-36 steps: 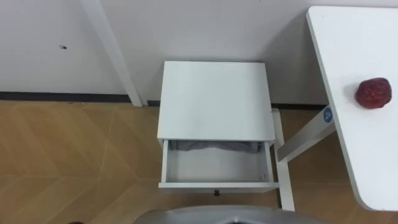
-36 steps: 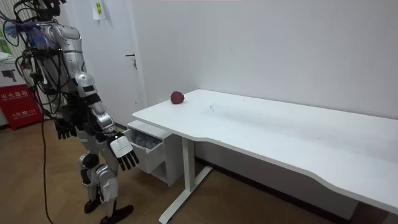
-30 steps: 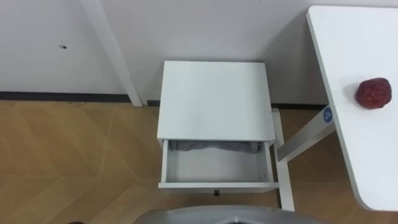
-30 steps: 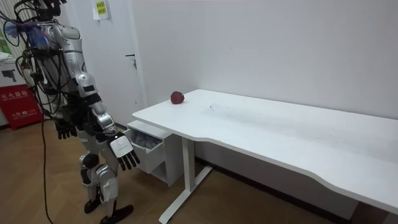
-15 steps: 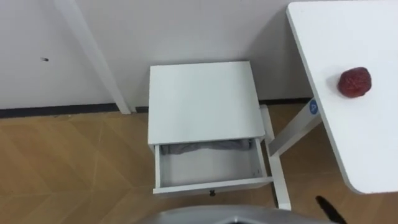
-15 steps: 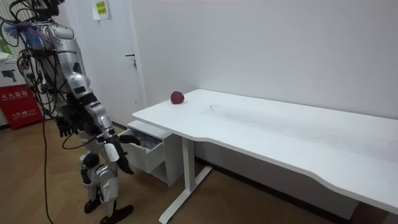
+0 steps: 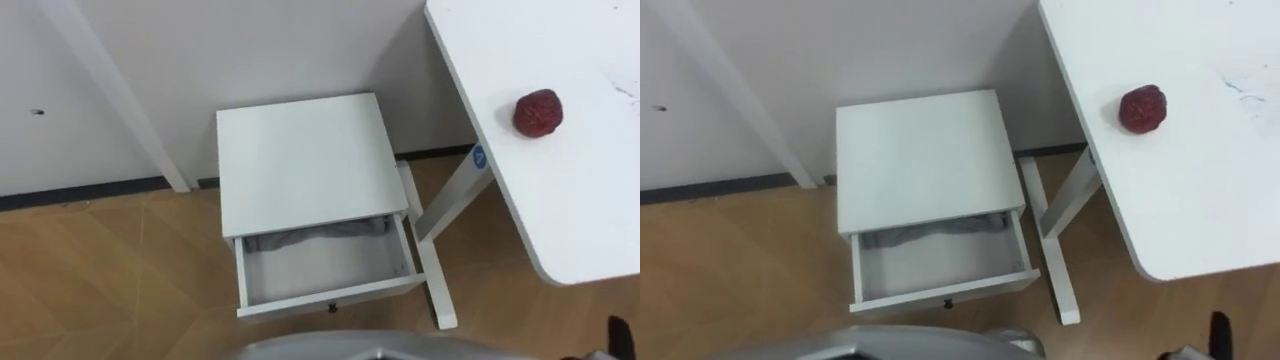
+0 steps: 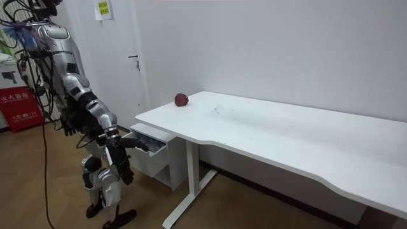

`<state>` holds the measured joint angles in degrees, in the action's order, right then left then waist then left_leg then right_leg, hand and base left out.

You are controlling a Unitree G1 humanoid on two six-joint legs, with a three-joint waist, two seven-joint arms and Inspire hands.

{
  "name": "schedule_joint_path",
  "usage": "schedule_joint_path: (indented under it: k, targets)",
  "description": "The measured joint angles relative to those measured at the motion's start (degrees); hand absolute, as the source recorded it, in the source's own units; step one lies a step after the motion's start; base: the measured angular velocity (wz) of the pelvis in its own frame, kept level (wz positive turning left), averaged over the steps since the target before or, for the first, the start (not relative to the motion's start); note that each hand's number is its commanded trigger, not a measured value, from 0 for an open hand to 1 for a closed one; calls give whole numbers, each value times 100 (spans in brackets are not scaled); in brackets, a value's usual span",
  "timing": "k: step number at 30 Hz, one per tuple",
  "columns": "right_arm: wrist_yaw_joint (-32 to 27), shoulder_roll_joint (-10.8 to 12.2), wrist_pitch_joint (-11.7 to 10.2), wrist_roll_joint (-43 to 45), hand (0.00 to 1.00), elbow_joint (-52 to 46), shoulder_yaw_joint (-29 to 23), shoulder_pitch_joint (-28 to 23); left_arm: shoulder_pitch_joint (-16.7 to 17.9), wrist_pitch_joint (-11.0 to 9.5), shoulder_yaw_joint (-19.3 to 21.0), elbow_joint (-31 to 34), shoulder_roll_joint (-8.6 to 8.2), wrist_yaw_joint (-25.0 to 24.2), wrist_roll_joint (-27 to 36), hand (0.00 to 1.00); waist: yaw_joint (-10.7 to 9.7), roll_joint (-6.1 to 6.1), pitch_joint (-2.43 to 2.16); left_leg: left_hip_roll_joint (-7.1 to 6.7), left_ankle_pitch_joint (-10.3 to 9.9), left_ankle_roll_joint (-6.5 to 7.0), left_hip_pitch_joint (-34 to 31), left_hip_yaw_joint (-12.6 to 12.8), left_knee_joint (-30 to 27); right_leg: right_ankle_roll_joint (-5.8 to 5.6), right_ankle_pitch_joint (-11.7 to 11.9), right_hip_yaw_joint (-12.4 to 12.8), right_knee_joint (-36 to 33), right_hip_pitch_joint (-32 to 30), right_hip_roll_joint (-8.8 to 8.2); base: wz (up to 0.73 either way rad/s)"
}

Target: Put apple and close drawer

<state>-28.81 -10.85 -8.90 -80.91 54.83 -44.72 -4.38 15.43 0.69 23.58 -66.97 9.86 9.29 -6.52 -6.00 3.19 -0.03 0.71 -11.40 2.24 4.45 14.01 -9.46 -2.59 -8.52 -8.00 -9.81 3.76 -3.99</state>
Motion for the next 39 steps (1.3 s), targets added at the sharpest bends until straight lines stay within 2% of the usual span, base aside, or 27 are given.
schedule_joint_path:
  k: [4, 5, 8, 10, 14, 16, 18, 20, 22, 27, 31, 33, 39]
  targets:
    - [-515, -35, -191, 124, 0, -919, -32, -20, 27, -8, 5, 208, 0, -5, -108, 0, -10, 23, -4, -27, 2, -2, -44, 2, -1, -5, -11, -12, 3, -56, 0, 0]
    - [-693, -63, -256, 302, 0, -1161, -40, 0, 28, -43, -6, 265, 0, -3, -108, 0, -12, 43, -14, -29, 2, -3, -69, 3, -7, -4, -10, -8, -8, -74, 4, 0]
    - [-1150, -203, -411, 763, 0, -1702, -41, 82, 1, -104, -18, 310, -1, -4, -100, 0, 5, 20, 0, -39, 2, -3, -90, 7, 16, -5, -10, 3, -29, -96, 6, 0]
    - [-1399, -235, -441, 1214, 0, -2071, -30, 120, -9, -109, -20, 312, -5, -10, -140, 0, 3, 5, 4, -39, 2, -3, -87, 7, 48, -5, -10, 15, -12, -98, 12, 0]
    - [-1843, -301, -496, 2575, 0, -2845, 135, 191, -7, -110, -143, 293, -10, -94, -244, 0, 22, -10, 2, -33, 7, -7, -180, -2, 73, -5, -9, -5, -8, -204, 6, 0]
    - [-2049, -423, -483, 3261, 0, -2971, 370, 213, 7, -103, -277, 309, -12, -110, -345, 0, 76, -4, 0, -47, 7, -8, -201, 12, 75, -6, -9, 0, -29, -253, 6, -2]
    - [-2221, -438, -487, 4224, 0, -3290, 677, 256, -25, -102, -468, 319, -7, -115, -450, 0, 143, -23, -2, -45, 11, -12, -193, 15, 72, -6, -9, 6, -33, -265, 11, 0]
    - [-2238, -445, -485, 4807, 0, -3362, 860, 322, -53, -102, -587, 329, -7, -150, -572, 0, 212, -1, 5, -44, 11, -13, -199, 12, 69, -6, -9, -2, -24, -261, 12, 0]
    - [-2218, -500, -479, 5157, 0, -3377, 1181, 336, -66, -96, -737, 338, -1, -181, -625, 0, 279, -6, 5, -43, 11, -13, -221, 8, 69, -6, -9, -2, -13, -266, 11, 0]
    - [-1628, -632, -346, 5650, 0, -3387, 1797, 552, -49, -87, -1058, 295, 0, -262, -626, 0, 340, 37, 28, -13, 11, -12, -232, -28, 71, -6, -9, -52, -10, -261, 0, 4]
    - [-1282, -718, -311, 5678, 0, -3387, 2204, 653, -47, -57, -1083, 301, 1, -317, -651, 0, 399, 64, 23, -4, 11, -12, -275, -53, 72, -6, -9, -100, 11, -269, -4, 5]
    - [-912, -767, -207, 5687, 0, -3372, 2382, 653, -56, -53, -1085, 320, -2, -400, -693, 0, 457, 106, 23, 6, 11, -12, -273, -60, 69, -6, -9, -158, 15, -269, -5, 5]
    - [-26, -804, -87, 6138, 0, -3181, 2787, 653, -48, -39, -1081, 335, 0, -534, -773, 0, 609, 139, 24, 5, 11, -13, -274, -73, 40, -6, -9, -169, 21, -258, -7, 1]
